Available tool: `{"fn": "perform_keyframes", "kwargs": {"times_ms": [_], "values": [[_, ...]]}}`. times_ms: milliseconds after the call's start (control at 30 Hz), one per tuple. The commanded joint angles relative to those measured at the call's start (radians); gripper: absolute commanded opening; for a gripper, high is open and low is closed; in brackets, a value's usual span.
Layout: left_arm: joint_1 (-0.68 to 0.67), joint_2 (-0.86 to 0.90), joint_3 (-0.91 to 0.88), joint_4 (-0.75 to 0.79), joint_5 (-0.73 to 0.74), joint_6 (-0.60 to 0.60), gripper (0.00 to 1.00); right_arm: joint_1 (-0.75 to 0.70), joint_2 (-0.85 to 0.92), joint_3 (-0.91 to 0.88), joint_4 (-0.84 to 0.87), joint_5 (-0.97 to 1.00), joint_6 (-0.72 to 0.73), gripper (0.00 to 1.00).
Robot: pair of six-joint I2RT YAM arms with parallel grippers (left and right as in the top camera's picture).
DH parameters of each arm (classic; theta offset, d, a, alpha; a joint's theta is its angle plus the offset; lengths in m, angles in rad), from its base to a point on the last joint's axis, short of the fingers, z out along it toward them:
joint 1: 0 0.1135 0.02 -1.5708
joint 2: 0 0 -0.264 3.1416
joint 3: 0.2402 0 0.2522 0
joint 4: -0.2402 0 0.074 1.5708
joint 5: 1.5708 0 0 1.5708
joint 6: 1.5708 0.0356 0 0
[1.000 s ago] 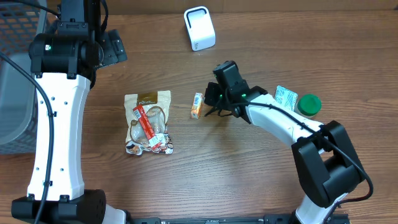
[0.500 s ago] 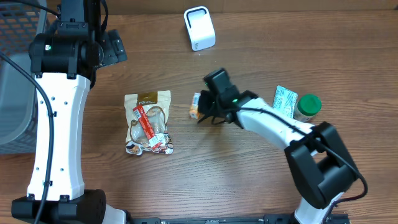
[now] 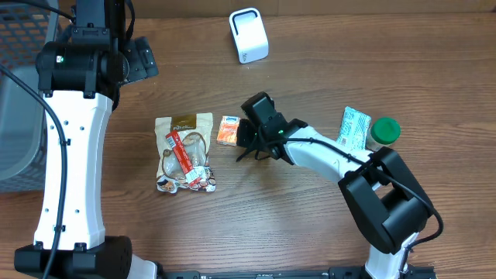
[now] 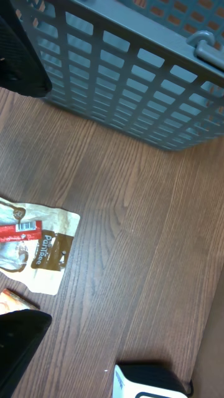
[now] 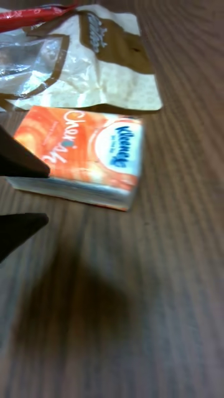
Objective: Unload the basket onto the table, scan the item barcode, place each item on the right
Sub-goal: 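Lower the right gripper and close it around the Kleenex pack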
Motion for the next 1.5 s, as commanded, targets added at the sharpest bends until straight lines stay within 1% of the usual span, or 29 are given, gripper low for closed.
{"fn": "perform_keyframes", "kwargs": {"times_ms": [0,133,267,433,633,733,867,967,1133,1467], "values": [[-0.006,-0.007,0.008,0.001,-0.01,0.011,1.0,-0.008,0.0,-0.006,0.029,0.014,0.001,0.24],[-0.006,-0.007,0.008,0.001,-0.01,0.011,1.0,-0.005,0.001,-0.006,0.072,0.007,0.001,0.25],[-0.006,-0.007,0.008,0.001,-0.01,0.011,1.0,-0.004,0.008,-0.006,0.076,0.008,0.001,0.26],[-0.006,-0.007,0.008,0.001,-0.01,0.011,1.0,-0.004,0.057,-0.006,0.077,0.001,0.01,0.26],[-0.006,-0.007,0.008,0.001,-0.01,0.011,1.0,-0.004,0.114,-0.006,0.112,-0.103,0.027,0.27],[-0.006,-0.007,0.008,0.001,-0.01,0.011,1.0,-0.004,0.115,-0.006,0.114,-0.108,0.027,0.27],[-0.006,-0.007,0.008,0.001,-0.01,0.011,1.0,-0.004,0.105,-0.003,0.115,-0.108,0.027,0.31],[-0.006,-0.007,0.008,0.001,-0.01,0.011,1.0,-0.006,0.073,-0.002,0.134,-0.108,0.027,0.33],[-0.006,-0.007,0.008,0.001,-0.01,0.011,1.0,-0.006,0.026,-0.002,0.175,-0.107,0.027,0.33],[-0.006,-0.007,0.008,0.001,-0.01,0.011,1.0,0.002,0.063,-0.003,0.155,-0.104,0.027,0.33]]}}
